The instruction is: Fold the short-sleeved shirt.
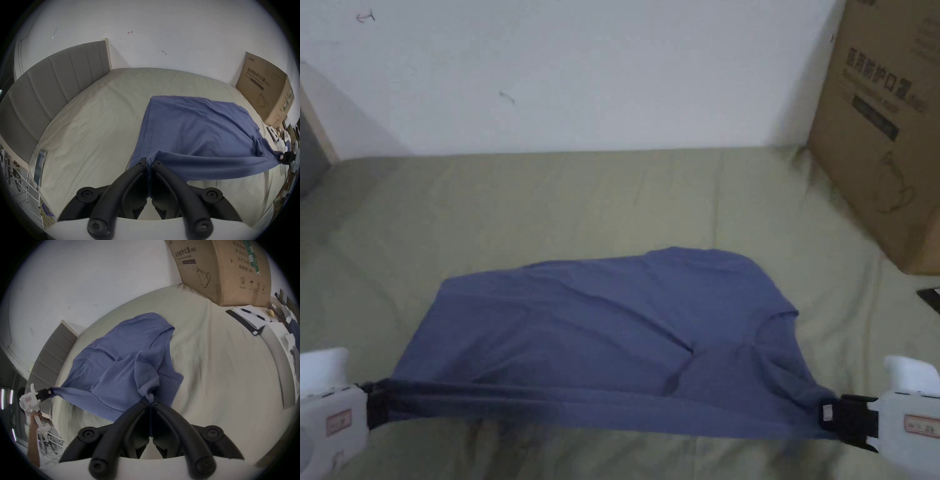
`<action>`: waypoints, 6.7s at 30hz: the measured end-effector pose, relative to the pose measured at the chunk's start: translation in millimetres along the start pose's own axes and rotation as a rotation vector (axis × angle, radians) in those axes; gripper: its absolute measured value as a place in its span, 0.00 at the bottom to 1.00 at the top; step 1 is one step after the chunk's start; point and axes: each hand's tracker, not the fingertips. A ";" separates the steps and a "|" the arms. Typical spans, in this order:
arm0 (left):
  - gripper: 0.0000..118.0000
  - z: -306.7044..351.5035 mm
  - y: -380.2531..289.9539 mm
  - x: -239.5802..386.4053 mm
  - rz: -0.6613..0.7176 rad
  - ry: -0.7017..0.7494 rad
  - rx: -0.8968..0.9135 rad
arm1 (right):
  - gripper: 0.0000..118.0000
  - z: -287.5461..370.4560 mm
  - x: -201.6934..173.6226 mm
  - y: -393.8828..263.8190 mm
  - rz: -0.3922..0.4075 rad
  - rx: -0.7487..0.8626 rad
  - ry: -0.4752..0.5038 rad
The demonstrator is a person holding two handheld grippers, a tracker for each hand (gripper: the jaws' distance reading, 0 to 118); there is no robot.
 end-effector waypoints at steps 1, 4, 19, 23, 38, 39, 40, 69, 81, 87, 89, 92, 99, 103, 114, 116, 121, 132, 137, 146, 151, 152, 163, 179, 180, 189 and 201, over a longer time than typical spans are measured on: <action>0.01 10.7 -13.1 -3.7 -0.002 -0.009 -0.004 | 0.00 10.1 -0.1 -15.6 -0.012 -0.006 -0.006; 0.01 32.8 -51.1 -11.0 -0.028 -0.007 -0.039 | 0.00 35.8 4.0 -64.7 -0.054 -0.030 -0.006; 0.83 62.7 -127.1 -19.8 -0.008 0.002 -0.101 | 0.76 58.8 5.0 -147.4 0.002 -0.032 -0.105; 0.83 87.5 -126.0 -20.3 0.022 -0.049 -0.069 | 0.83 73.0 -2.3 -144.2 0.048 0.003 -0.146; 0.00 107.2 -173.3 -41.3 0.081 -0.114 -0.112 | 0.00 109.0 -46.8 -161.4 0.136 0.031 -0.065; 0.00 108.6 -170.1 -43.3 0.067 -0.064 -0.070 | 0.00 106.5 -46.2 -162.5 0.133 0.027 -0.073; 0.00 108.5 -164.7 -46.3 0.058 -0.044 -0.054 | 0.00 106.8 -44.9 -163.0 0.125 0.029 -0.077; 0.02 48.0 -126.1 -28.7 0.074 -0.082 -0.167 | 0.79 66.9 -5.3 -156.8 0.184 -0.043 -0.141; 0.02 49.2 -123.5 -29.3 0.073 -0.078 -0.189 | 0.03 50.1 3.2 -157.4 0.161 -0.086 -0.037; 0.02 55.9 -112.2 -29.1 0.047 -0.080 -0.177 | 0.02 63.8 10.4 -134.1 0.088 -0.017 -0.041; 0.02 57.8 -102.7 -27.8 0.034 -0.085 -0.162 | 0.02 70.0 9.9 -118.2 0.088 0.021 -0.029; 0.02 52.2 -78.0 -26.6 0.020 -0.082 -0.149 | 0.02 72.9 7.0 -83.0 0.091 0.067 -0.044; 0.02 0.3 -4.4 -11.6 -0.028 -0.080 -0.127 | 0.02 26.0 3.5 -2.5 0.087 0.111 -0.081; 0.02 -50.9 15.3 10.4 -0.122 -0.040 -0.204 | 0.02 -26.5 11.4 13.6 0.041 0.029 -0.127; 0.90 -51.5 6.3 -0.6 -0.075 -0.046 -0.182 | 0.72 -34.6 17.0 3.4 0.073 0.020 -0.177; 0.90 -29.8 0.4 -7.1 -0.049 -0.038 -0.171 | 0.59 -13.4 10.3 -0.6 0.107 0.042 -0.176; 0.18 30.4 -35.5 -19.5 -0.007 -0.083 -0.112 | 0.02 38.3 -8.0 -35.2 0.134 0.099 -0.104; 0.03 31.9 -89.4 -46.0 0.126 -0.105 -0.127 | 0.00 47.9 -18.7 -103.4 0.054 0.023 -0.073; 0.90 -4.5 -78.6 -46.6 0.189 -0.134 -0.199 | 0.00 44.2 -20.9 -110.4 0.049 -0.001 -0.069; 0.18 -37.6 -76.6 -7.8 0.058 -0.011 -0.252 | 0.00 39.2 -13.2 -116.3 -0.001 -0.024 -0.071; 0.06 -32.7 -61.1 -21.6 0.153 -0.101 -0.283 | 0.56 28.5 0.3 -107.0 -0.041 -0.039 -0.097; 0.06 -30.1 -60.7 -20.3 0.141 -0.108 -0.278 | 0.70 26.5 3.7 -104.4 -0.043 -0.028 -0.102; 0.06 -22.3 -50.4 -15.4 0.043 -0.113 -0.274 | 0.07 -29.6 8.6 -88.5 -0.173 -0.098 0.038; 0.06 39.1 -57.3 -31.5 -0.058 -0.133 -0.249 | 0.07 69.5 14.3 -83.0 -0.013 -0.066 -0.063; 0.06 48.2 -65.2 -35.6 -0.058 -0.141 -0.247 | 0.07 75.5 13.6 -89.7 0.003 -0.083 -0.066; 0.35 45.6 -136.1 -50.6 -0.022 -0.070 -0.380 | 0.49 48.6 31.4 -153.1 -0.037 -0.232 -0.180; 0.02 72.4 -63.8 -32.4 0.042 -0.187 -0.135 | 0.03 89.6 7.7 -81.7 0.031 -0.025 -0.106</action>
